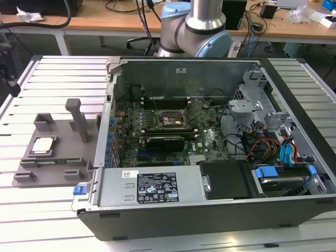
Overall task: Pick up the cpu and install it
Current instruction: 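Pick up the cpu and move it towards the insertion slot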
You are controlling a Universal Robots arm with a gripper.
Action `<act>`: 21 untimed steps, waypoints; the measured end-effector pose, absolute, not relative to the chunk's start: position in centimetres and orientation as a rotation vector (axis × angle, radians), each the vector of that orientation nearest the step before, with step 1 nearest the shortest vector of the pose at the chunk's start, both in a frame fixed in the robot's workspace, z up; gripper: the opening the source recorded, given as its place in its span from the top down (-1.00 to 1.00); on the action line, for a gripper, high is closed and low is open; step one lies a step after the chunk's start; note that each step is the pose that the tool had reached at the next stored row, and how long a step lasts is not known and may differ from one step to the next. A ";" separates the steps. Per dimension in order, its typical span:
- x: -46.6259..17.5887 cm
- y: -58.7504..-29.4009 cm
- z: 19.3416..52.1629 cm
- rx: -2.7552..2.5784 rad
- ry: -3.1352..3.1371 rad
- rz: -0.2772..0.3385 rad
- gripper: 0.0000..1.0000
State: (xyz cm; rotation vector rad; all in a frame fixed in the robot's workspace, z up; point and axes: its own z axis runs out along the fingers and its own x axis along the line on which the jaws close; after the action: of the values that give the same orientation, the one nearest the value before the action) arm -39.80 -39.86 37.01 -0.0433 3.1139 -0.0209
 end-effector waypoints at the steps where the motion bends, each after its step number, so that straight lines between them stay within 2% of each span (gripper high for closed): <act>1: -39.8 -39.9 36.9 -0.043 3.114 -0.021 -0.20; 21: -39.7 -39.9 35.9 -0.043 3.114 -0.021 -0.20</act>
State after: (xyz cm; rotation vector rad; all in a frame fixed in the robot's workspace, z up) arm -39.73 -39.86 35.91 -0.0433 3.1139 -0.0209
